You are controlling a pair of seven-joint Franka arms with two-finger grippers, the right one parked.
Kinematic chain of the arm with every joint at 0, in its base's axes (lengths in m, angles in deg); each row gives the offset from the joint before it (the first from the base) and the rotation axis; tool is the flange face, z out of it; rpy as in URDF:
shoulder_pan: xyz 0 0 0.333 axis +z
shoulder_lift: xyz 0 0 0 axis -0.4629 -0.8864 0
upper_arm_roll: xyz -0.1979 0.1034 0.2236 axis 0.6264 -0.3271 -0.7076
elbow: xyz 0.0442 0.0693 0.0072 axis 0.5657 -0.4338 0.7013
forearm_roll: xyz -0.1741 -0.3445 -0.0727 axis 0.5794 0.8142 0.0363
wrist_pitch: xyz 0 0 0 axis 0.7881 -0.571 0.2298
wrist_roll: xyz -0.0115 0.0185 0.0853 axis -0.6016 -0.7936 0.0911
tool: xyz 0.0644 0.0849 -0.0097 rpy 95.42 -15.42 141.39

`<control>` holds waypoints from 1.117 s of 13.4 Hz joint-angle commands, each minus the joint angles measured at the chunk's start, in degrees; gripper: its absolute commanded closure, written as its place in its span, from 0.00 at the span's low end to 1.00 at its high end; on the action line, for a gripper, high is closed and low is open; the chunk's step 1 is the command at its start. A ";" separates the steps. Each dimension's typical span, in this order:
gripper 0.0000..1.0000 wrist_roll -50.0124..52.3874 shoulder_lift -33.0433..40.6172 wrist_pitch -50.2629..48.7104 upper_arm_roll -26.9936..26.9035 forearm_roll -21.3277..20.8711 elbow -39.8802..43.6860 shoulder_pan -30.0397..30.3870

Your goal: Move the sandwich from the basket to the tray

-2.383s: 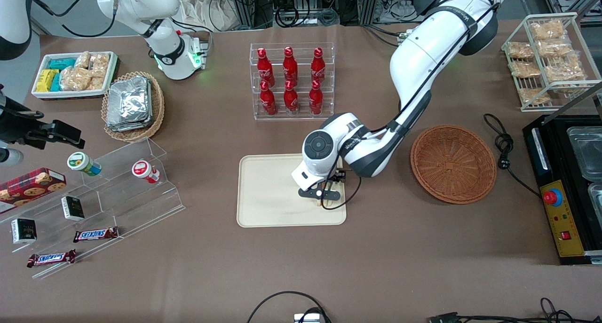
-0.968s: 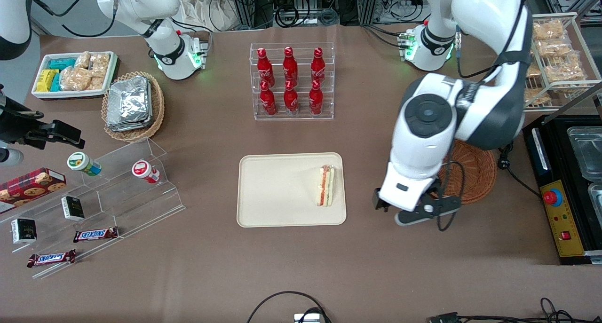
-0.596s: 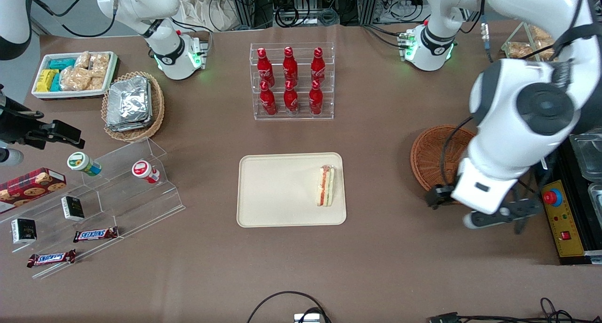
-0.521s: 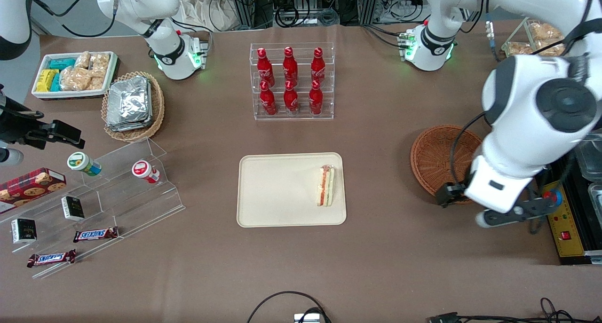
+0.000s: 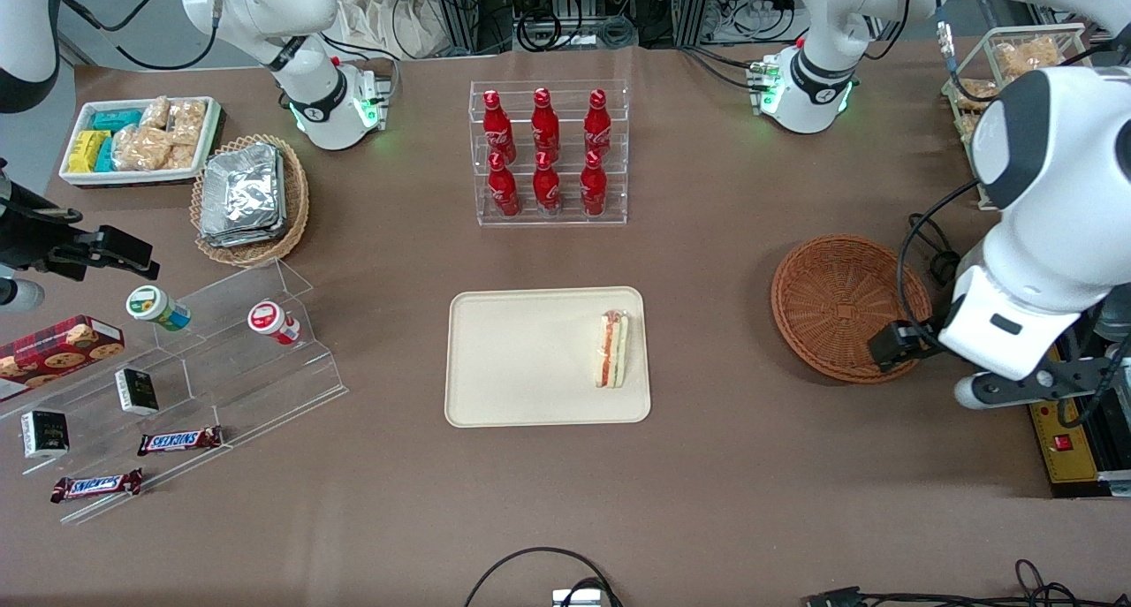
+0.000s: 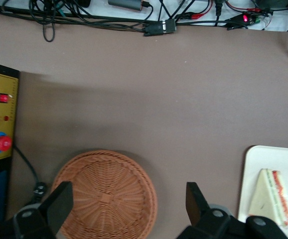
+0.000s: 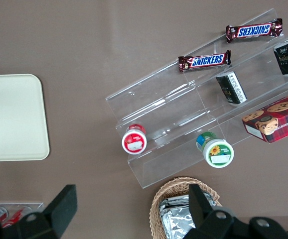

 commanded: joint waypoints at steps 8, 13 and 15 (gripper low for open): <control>0.00 -17.24 10.63 -0.65 2.53 0.62 -7.94 9.52; 0.00 -17.34 14.58 -3.29 10.35 0.09 -10.22 16.20; 0.00 -17.25 17.30 -3.29 11.41 0.00 -13.03 16.83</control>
